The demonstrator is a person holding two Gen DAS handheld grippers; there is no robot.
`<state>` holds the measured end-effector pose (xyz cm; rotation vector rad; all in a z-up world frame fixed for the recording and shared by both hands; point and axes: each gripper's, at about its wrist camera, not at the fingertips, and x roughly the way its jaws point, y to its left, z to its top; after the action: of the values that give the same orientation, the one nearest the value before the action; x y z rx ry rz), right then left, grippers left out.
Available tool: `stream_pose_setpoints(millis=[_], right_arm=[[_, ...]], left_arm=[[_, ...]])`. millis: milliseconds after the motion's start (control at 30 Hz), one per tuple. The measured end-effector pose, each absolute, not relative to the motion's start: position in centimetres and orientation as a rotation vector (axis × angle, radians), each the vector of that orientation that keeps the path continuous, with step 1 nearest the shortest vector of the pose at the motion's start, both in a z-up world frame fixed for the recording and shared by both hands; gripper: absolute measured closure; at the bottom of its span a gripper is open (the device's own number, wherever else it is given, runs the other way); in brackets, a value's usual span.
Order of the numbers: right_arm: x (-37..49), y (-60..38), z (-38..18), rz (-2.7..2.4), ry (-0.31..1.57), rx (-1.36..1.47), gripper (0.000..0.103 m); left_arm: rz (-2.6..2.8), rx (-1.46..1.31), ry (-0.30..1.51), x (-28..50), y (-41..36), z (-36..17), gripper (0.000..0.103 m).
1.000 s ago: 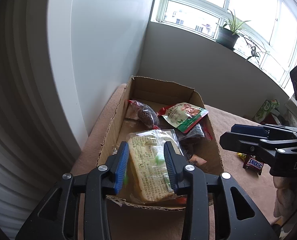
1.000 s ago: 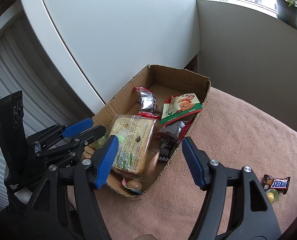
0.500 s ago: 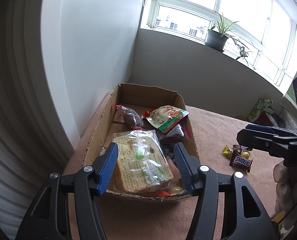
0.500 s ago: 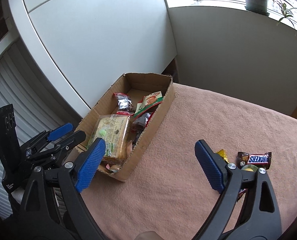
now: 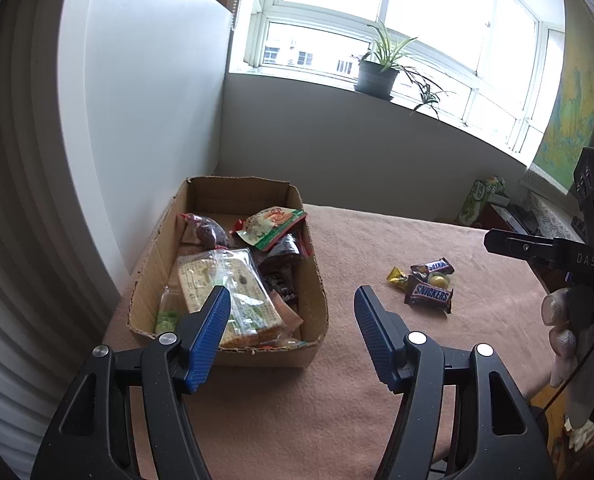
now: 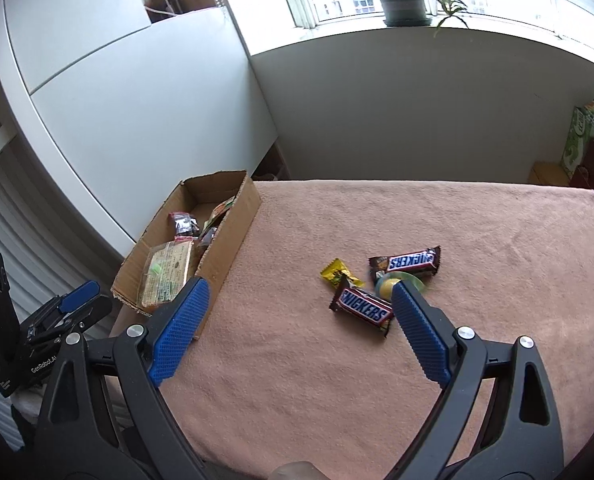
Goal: Organize snacks
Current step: 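Withdraw both grippers from the box back toward the Snickers bars, then grasp the large Snickers bar with the left gripper while the right gripper grasps the small Snickers bar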
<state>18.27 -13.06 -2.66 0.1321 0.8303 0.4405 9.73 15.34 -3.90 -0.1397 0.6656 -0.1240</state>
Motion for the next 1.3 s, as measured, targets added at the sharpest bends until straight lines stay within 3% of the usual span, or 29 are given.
stream_pose_setpoints(millis=[100, 533, 833, 1300], right_arm=[[17.9, -15.1, -3.1, 0.37, 0.783, 0.156, 0.001], [20.1, -21.1, -7.1, 0.383, 0.846, 0.276, 0.001], [19.0, -28.9, -8.2, 0.413, 0.817, 0.266, 0.001], [18.5, -35.2, -7.9, 0.422, 0.876, 0.248, 0.028]], left_arm=[[-0.149, -0.136, 0.688, 9.5, 15.2, -4.3, 0.039], [-0.096, -0.151, 0.733, 8.3, 13.8, -5.3, 0.039], [-0.055, -0.118, 0.804, 10.6, 6.4, -6.3, 0.039], [-0.11, -0.14, 0.864, 15.5, -0.6, -7.7, 0.039]])
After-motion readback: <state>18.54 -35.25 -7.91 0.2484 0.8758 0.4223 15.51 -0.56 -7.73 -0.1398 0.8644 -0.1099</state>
